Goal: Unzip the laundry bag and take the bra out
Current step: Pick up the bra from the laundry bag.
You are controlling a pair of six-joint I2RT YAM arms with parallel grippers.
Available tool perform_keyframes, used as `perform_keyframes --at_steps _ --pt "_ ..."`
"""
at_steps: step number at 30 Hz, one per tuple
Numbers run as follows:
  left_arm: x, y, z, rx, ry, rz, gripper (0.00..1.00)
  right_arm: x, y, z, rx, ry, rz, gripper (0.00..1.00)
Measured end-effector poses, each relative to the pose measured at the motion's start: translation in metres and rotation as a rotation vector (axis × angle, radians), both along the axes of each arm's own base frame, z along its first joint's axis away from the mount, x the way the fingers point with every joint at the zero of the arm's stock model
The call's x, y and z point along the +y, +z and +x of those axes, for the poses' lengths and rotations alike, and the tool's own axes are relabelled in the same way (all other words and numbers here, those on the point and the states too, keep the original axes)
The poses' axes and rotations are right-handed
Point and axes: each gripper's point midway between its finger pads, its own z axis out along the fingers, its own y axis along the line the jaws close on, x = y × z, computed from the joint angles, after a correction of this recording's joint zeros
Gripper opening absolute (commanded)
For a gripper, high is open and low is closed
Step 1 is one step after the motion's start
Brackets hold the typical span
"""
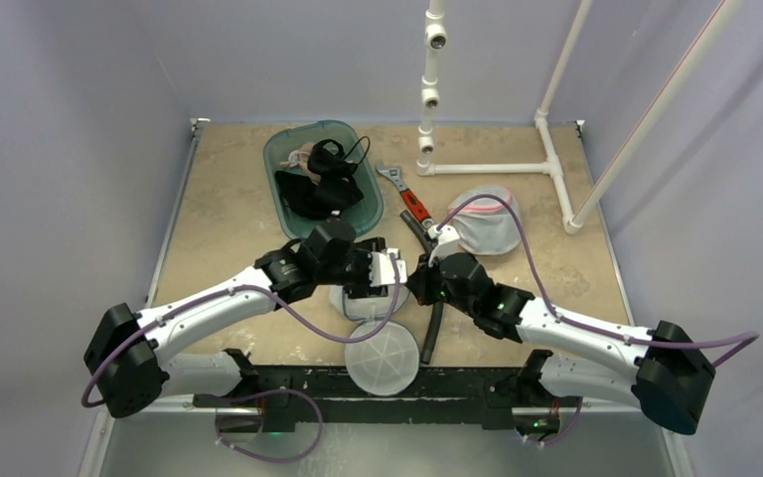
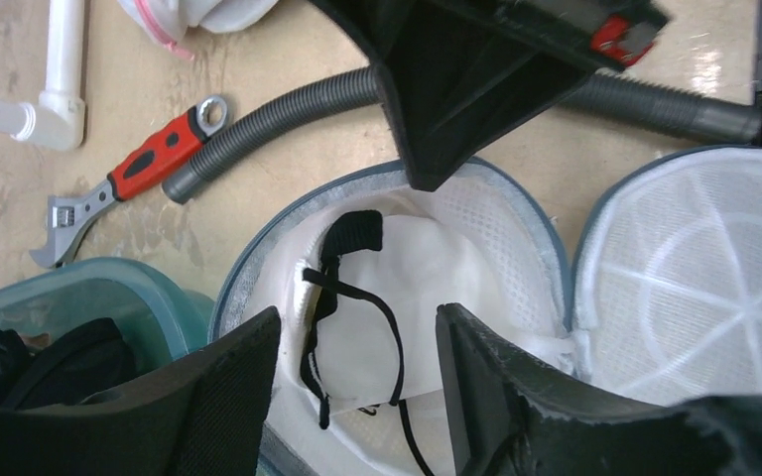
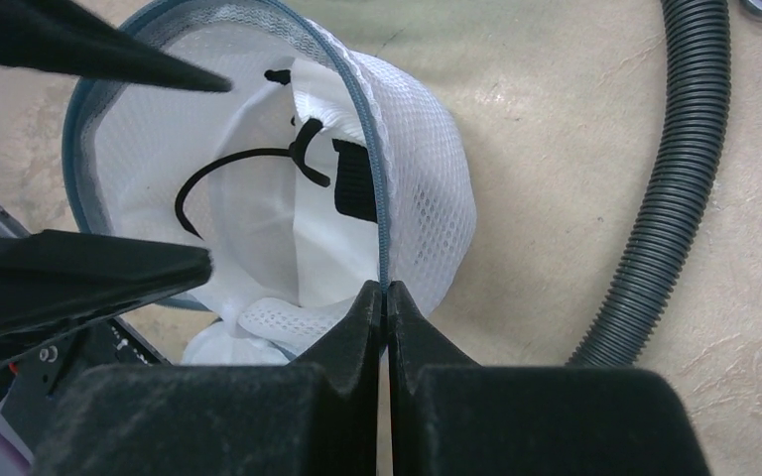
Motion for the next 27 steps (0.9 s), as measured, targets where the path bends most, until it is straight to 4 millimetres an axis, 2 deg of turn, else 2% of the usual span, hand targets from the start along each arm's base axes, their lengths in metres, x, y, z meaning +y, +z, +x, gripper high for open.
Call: perform_keyframes --at_steps 6,9,15,22,27 --pt "0.004 -0.018 0.016 -0.046 0.044 0.06 0.73 0.001 0.006 -0.002 -0.007 0.012 0.018 0.0" --pt "0.002 -0.021 0.022 -0.063 0.053 0.066 0.74 0.002 0.009 -0.003 -0.012 0.021 0.026 0.0" --pt "-0.003 -0.031 0.028 -0.064 0.052 0.079 0.7 0.002 0.01 -0.003 -0.017 0.027 0.025 0.0" --pt "-0.01 -0.06 0.027 -0.005 0.023 0.123 0.63 0.001 0.009 -0.003 -0.019 0.027 0.018 0.0" --pt "-0.014 -0.068 0.028 0.006 0.015 0.126 0.57 0.001 0.008 -0.003 -0.019 0.027 0.016 0.0"
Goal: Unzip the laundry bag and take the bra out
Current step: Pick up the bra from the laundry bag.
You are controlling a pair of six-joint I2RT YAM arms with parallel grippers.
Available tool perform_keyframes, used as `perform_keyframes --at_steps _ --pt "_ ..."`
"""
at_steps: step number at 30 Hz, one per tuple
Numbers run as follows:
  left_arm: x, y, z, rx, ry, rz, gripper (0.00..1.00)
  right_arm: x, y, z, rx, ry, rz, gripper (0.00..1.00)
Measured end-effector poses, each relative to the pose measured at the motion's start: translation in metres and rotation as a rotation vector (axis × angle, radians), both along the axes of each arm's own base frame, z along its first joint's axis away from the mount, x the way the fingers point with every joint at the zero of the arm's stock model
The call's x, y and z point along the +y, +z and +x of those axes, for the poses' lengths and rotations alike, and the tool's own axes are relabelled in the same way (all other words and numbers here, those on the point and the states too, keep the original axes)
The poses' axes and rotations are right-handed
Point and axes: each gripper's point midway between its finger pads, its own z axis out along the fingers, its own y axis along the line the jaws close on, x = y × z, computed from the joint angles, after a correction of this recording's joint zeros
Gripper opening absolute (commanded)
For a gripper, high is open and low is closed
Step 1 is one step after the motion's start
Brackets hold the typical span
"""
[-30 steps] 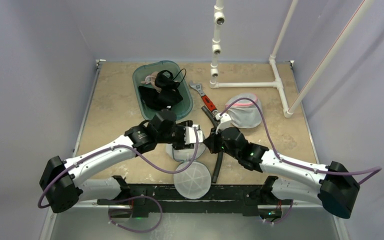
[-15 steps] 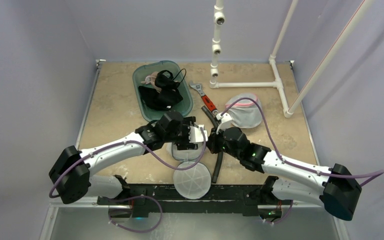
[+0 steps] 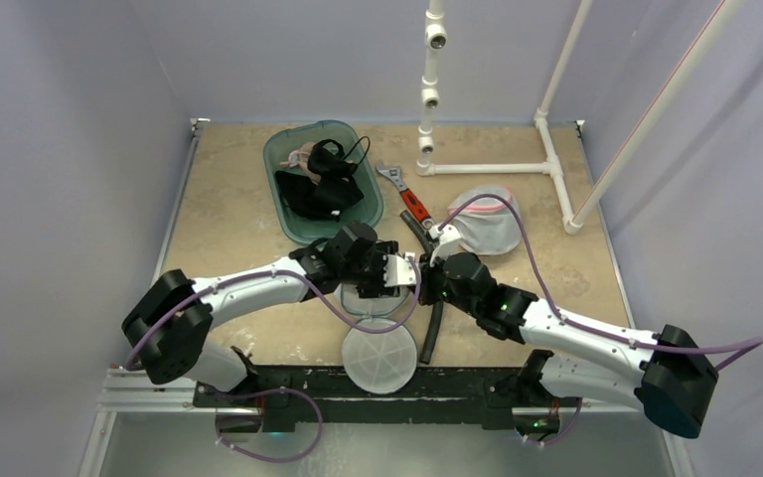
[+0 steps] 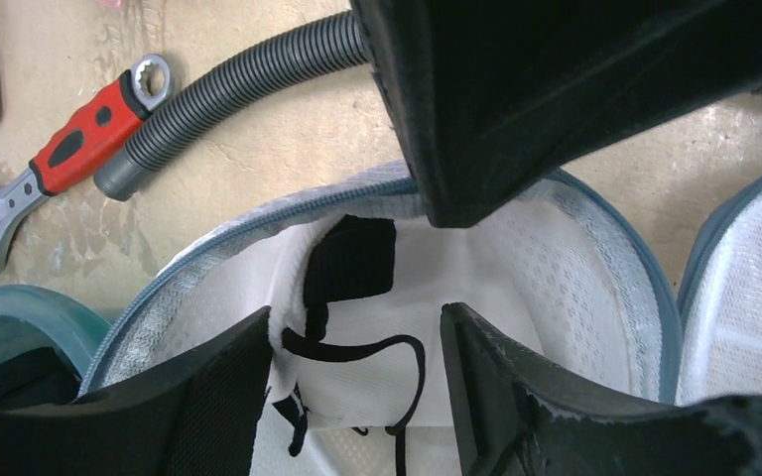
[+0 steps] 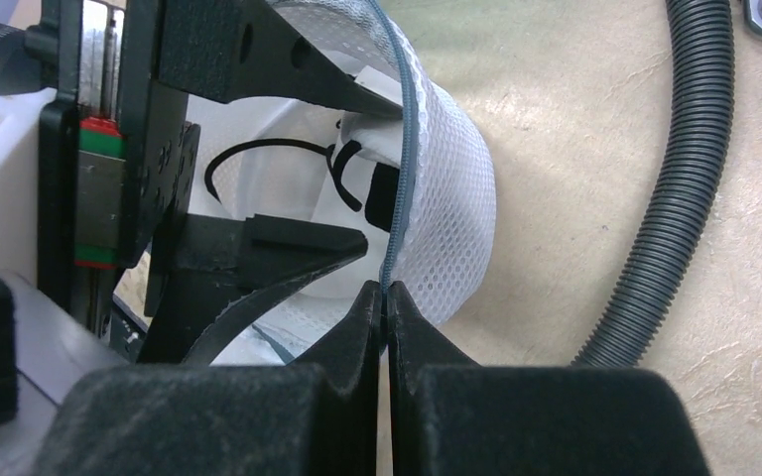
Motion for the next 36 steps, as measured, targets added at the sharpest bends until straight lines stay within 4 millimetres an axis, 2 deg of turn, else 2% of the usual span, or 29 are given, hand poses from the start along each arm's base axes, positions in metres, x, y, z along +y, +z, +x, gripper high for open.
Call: perform_keyframes --at_steps 2,3,4,6,8,11,13,16,20,24,31,34,36 --pt "-0.002 0.0 0.002 -0.006 0.0 -0.007 0.48 0.0 0.0 0.0 0.0 0.0 0.0 0.0" --pt "-0.003 0.001 0.003 -0.008 0.0 -0.01 0.47 0.0 0.0 0.0 0.0 0.0 0.0 0.0" --pt "-0.004 0.001 0.004 -0.012 0.0 -0.014 0.47 0.0 0.0 0.0 0.0 -0.001 -0.001 0.0" --pt "-0.006 0.001 0.006 -0.022 0.0 -0.017 0.57 0.0 0.0 0.0 0.001 -0.002 0.0 0.0" --pt "-0.008 0.002 0.01 -0.037 0.003 -0.022 0.63 -0.002 -0.001 0.001 0.001 -0.008 -0.001 0.0" --pt "-0.009 0.005 0.014 -0.061 0.008 -0.029 0.65 -0.003 0.0 0.002 -0.002 -0.01 0.003 0.0" --pt "-0.011 0.006 0.016 -0.074 0.006 -0.035 0.62 -0.003 0.001 0.002 -0.004 -0.014 0.006 0.0" --pt "-0.014 0.006 0.019 -0.083 0.005 -0.045 0.5 -0.006 0.001 0.003 -0.006 -0.022 0.007 0.0" --pt "-0.017 0.005 0.021 -0.084 0.002 -0.05 0.2 -0.008 0.0 0.004 -0.006 -0.033 -0.001 0.0" --pt "-0.02 0.005 0.024 -0.093 0.006 -0.06 0.0 -0.011 -0.003 0.004 -0.002 -0.042 -0.007 0.0" --pt "-0.023 0.009 0.028 -0.107 0.017 -0.08 0.0 -0.013 -0.002 0.0 -0.002 -0.039 -0.006 0.0" --pt "-0.022 0.014 0.027 -0.112 0.018 -0.088 0.0 -0.014 0.001 -0.001 -0.004 -0.039 0.0 0.31" --pt "-0.02 0.022 0.025 -0.12 0.02 -0.098 0.0 -0.014 0.004 -0.001 -0.005 -0.042 0.011 0.42"
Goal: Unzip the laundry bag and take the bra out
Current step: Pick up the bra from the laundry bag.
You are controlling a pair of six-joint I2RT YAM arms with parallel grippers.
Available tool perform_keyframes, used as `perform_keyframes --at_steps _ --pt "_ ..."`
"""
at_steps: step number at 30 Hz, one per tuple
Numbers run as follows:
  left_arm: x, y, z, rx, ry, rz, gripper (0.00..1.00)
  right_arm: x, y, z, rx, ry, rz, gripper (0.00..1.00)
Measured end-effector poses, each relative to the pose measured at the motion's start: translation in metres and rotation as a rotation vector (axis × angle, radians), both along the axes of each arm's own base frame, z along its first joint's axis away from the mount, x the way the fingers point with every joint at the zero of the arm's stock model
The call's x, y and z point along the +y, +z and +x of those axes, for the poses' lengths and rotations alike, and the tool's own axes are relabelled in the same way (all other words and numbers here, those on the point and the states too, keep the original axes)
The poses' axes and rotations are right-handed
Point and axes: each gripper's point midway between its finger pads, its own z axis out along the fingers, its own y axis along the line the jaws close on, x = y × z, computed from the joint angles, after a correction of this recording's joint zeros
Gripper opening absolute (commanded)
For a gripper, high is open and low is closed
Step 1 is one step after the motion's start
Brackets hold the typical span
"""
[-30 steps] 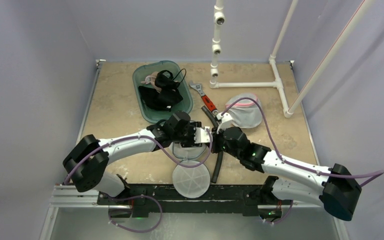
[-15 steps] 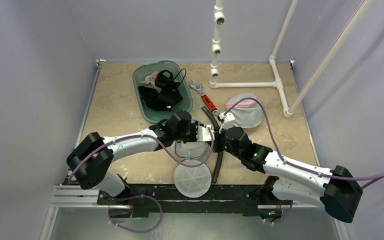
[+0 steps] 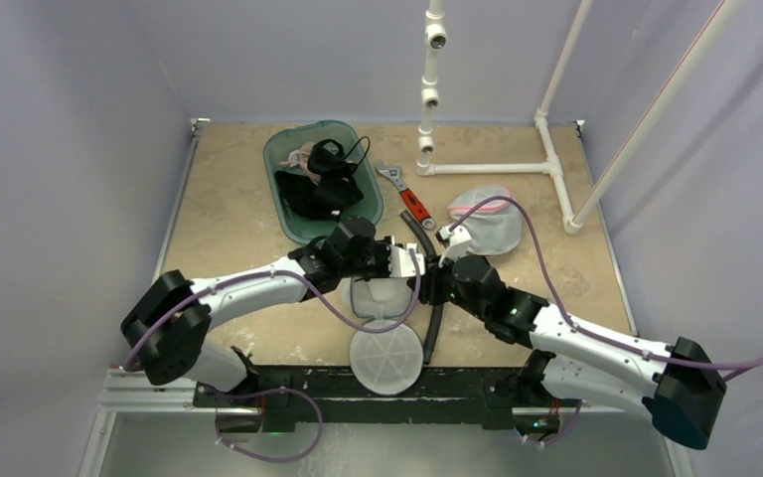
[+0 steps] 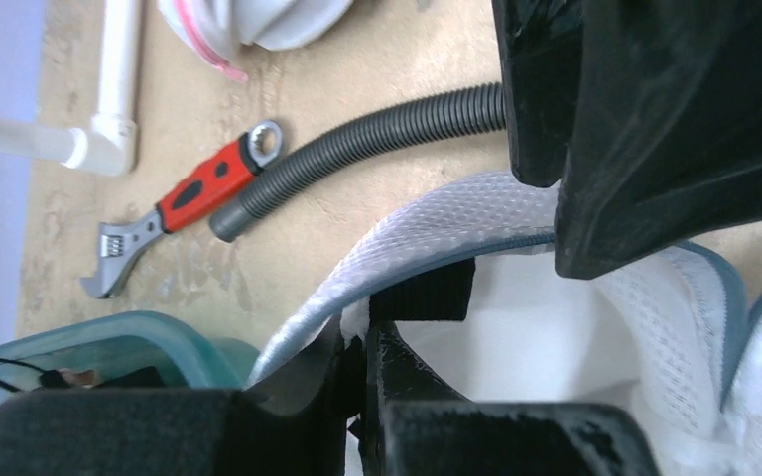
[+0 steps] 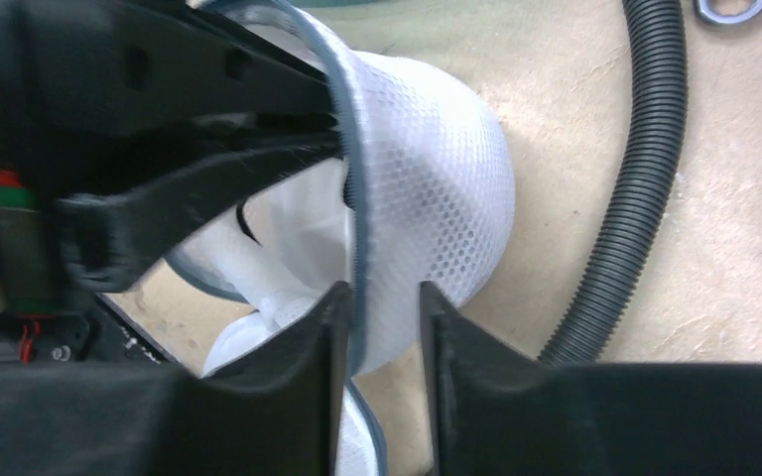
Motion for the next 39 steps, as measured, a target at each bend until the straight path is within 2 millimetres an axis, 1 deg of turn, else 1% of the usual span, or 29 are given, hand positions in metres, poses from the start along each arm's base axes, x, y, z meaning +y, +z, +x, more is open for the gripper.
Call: perform_keyframes --at_steps 2,6,9,12,17,22,23,24,26,28,31,32,34,36,37,39 --pt "0.001 0.012 -0.001 -0.015 0.0 -0.021 0.0 -0.001 0.002 -0.001 0.0 -0.003 0.005 0.46" --pt "0.004 0.04 -0.004 -0.051 0.004 -0.076 0.0 -0.002 0.006 -0.001 -0.002 -0.008 0.021 0.48" --pt "0.007 0.05 -0.007 -0.058 0.005 -0.087 0.0 -0.002 0.012 -0.002 -0.005 -0.013 0.04 0.52" --pt "0.012 0.049 -0.012 -0.046 0.004 -0.073 0.0 -0.002 0.019 -0.001 -0.014 -0.023 0.065 0.51" --pt "0.02 0.041 -0.021 -0.007 -0.006 -0.036 0.0 -0.004 0.031 0.005 -0.036 -0.066 0.09 0.38" --pt "0.024 0.038 -0.03 0.024 -0.024 -0.018 0.0 -0.002 0.03 0.01 -0.033 -0.083 0.077 0.33" --pt "0.023 0.038 -0.033 0.028 -0.03 -0.018 0.0 -0.002 0.028 0.011 -0.03 -0.084 0.07 0.34" --pt "0.023 0.039 -0.035 0.03 -0.035 -0.019 0.0 -0.001 0.026 0.012 -0.026 -0.084 0.064 0.38" --pt "0.022 0.041 -0.038 0.032 -0.047 -0.023 0.0 -0.001 0.024 0.011 -0.021 -0.083 0.06 0.5" --pt "0.022 0.043 -0.041 0.032 -0.054 -0.027 0.0 -0.001 0.035 0.009 -0.042 -0.073 0.096 0.55" --pt "0.021 0.042 -0.043 0.036 -0.06 -0.026 0.0 -0.002 0.069 0.006 -0.119 -0.054 0.192 0.56" --pt "0.021 0.042 -0.043 0.038 -0.061 -0.024 0.0 -0.001 0.077 0.005 -0.139 -0.044 0.21 0.56" --pt "0.021 0.042 -0.044 0.039 -0.063 -0.025 0.0 0.002 0.085 0.004 -0.158 -0.019 0.22 0.52" --pt "0.02 0.042 -0.045 0.038 -0.067 -0.025 0.0 0.007 0.083 0.004 -0.157 0.006 0.206 0.45" --pt "0.02 0.042 -0.045 0.039 -0.068 -0.025 0.0 0.009 0.077 0.004 -0.148 0.016 0.188 0.42" --pt "0.019 0.042 -0.046 0.04 -0.071 -0.026 0.0 0.013 0.06 0.003 -0.113 0.036 0.139 0.38"
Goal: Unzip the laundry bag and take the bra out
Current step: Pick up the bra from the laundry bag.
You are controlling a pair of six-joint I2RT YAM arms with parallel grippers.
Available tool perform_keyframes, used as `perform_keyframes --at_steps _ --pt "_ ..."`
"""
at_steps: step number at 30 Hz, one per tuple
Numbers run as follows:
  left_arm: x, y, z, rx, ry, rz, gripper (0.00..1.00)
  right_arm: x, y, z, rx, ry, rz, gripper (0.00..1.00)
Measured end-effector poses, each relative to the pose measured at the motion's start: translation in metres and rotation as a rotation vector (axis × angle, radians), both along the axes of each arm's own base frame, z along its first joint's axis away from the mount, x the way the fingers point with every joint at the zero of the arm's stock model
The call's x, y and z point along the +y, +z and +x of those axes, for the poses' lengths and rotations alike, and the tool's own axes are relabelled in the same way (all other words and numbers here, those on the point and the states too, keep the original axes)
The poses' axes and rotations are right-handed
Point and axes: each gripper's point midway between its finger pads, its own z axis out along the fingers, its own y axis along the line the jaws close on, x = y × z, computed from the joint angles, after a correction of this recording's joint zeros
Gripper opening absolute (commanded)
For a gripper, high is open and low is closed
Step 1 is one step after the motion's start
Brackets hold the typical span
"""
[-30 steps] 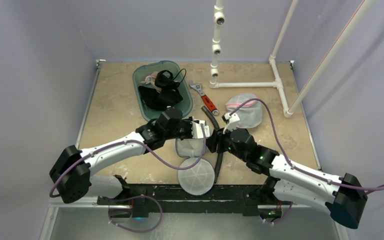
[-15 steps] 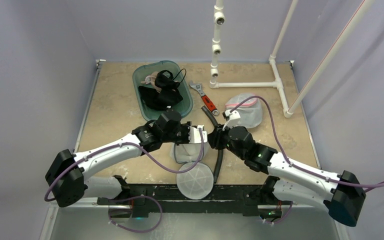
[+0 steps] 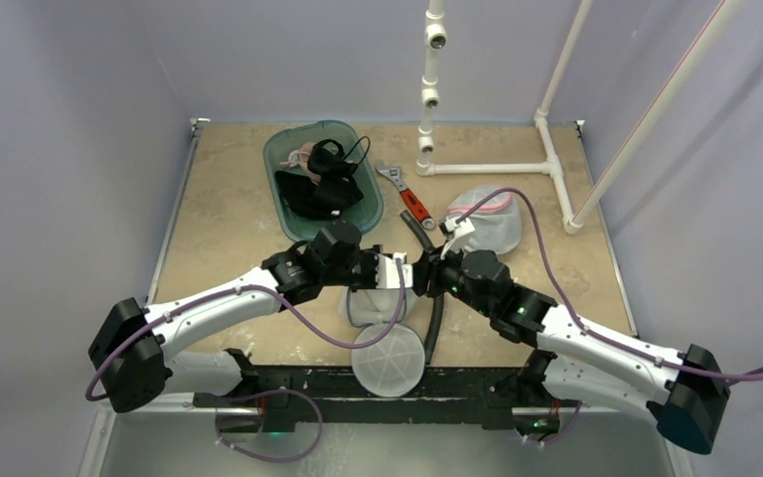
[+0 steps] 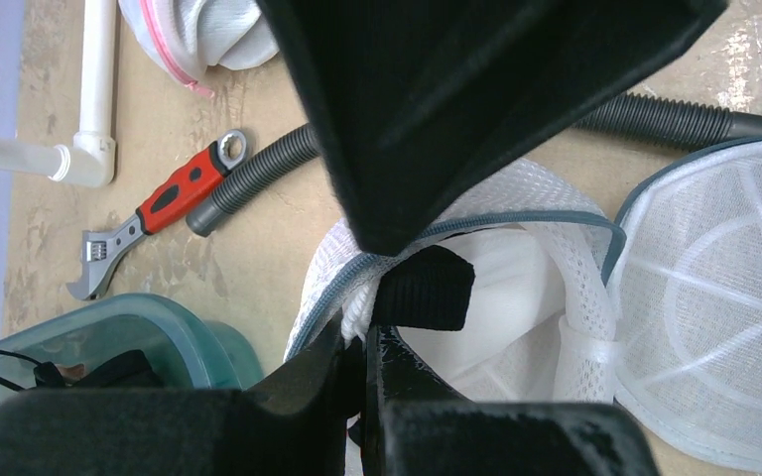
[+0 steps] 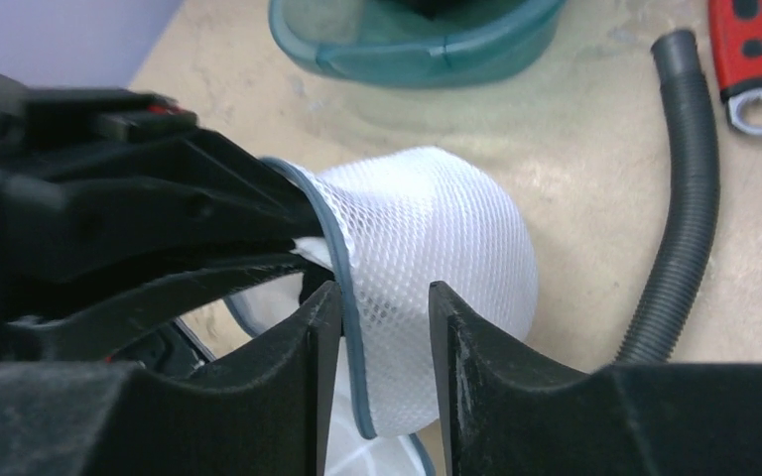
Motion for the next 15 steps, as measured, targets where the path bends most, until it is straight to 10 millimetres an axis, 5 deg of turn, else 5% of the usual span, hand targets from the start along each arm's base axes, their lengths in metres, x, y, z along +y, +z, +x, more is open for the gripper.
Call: perform_keyframes --at_steps 6,11,15 --pt "-0.001 0.0 -0.001 0.004 0.0 -0.001 0.0 0.004 -0.02 -0.002 0.041 0.027 -0.053 0.37" --pt "-0.001 0.0 -0.001 0.004 -0.001 -0.001 0.0 0.004 -0.019 -0.002 0.039 0.027 -0.05 0.47" --pt "-0.002 0.0 -0.003 0.004 -0.006 -0.001 0.0 0.004 -0.008 -0.004 0.018 0.035 -0.022 0.45"
